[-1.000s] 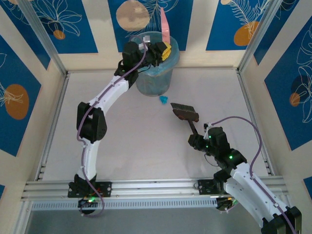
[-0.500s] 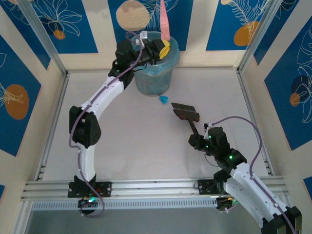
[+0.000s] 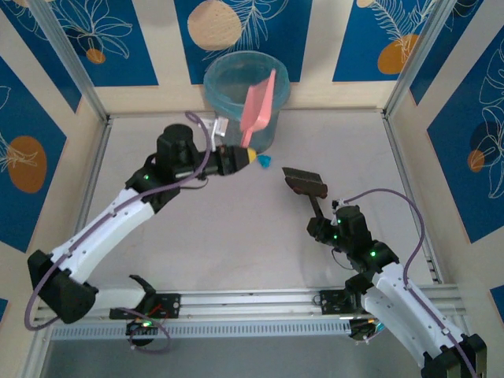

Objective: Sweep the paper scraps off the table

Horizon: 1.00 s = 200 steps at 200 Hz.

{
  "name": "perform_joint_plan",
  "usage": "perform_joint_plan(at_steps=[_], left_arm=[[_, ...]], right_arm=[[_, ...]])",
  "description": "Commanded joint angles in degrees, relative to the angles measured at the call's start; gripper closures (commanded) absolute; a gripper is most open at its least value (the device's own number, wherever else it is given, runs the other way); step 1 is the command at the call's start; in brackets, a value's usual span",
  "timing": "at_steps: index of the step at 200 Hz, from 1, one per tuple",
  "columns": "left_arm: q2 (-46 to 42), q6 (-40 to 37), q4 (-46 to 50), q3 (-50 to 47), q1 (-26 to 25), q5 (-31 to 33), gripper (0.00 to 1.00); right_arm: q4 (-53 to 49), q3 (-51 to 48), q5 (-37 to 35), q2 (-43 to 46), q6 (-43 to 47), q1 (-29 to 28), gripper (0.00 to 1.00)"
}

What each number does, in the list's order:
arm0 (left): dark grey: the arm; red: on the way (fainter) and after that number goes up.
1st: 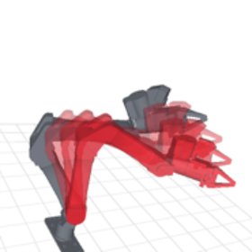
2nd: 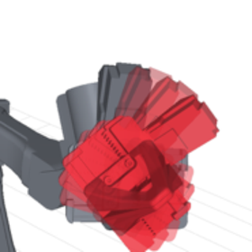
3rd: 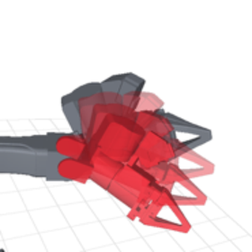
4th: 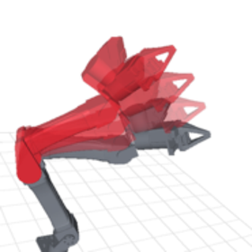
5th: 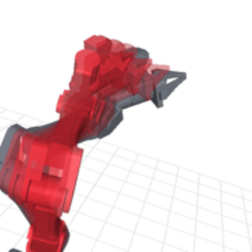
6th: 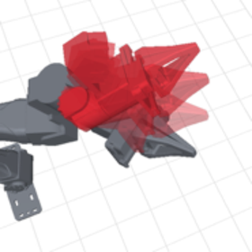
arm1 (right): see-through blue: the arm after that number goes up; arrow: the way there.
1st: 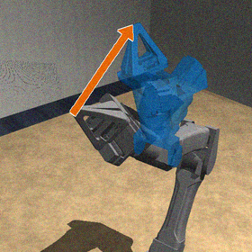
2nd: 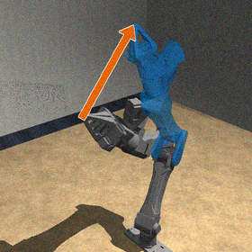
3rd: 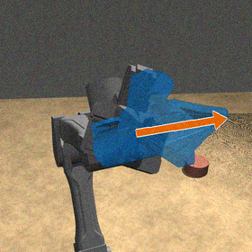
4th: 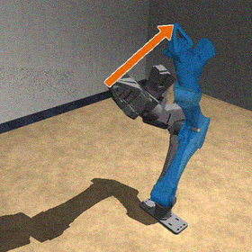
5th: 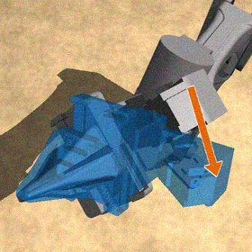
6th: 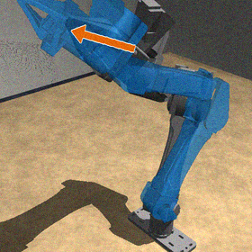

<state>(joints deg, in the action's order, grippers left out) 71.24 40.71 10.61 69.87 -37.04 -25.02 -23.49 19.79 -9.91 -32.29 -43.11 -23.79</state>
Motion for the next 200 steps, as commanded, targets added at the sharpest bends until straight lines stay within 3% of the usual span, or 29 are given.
perform_joint_plan(at_steps=[1, 25, 56, 92, 200], left_arm=[[-3.1, -13.6, 17.4, -4.9, -2.1, 15.0, 1.00], [-4.6, -14.8, 20.6, -11.4, -5.2, 19.2, 1.00], [-2.9, -14.2, 17.6, -19.3, -7.7, 20.4, 1.00], [0.9, -16.5, 17.4, -22.0, -11.2, 26.9, 1.00], [5.4, -18.3, 15.8, -28.5, -13.2, 37.3, 1.00]], right_arm=[[-0.2, 0.4, -3.5, 1.0, -1.3, 0.4, 1.00], [-3.9, 2.6, -6.1, 0.9, -3.1, 0.6, 1.00], [-9.2, 7.3, -9.2, 0.3, -5.6, 0.7, 1.00], [-8.5, 13.4, -9.1, -4.4, -2.3, 0.9, 1.00], [-10.0, 41.5, -7.8, -43.8, 5.3, -0.5, 1.00]])
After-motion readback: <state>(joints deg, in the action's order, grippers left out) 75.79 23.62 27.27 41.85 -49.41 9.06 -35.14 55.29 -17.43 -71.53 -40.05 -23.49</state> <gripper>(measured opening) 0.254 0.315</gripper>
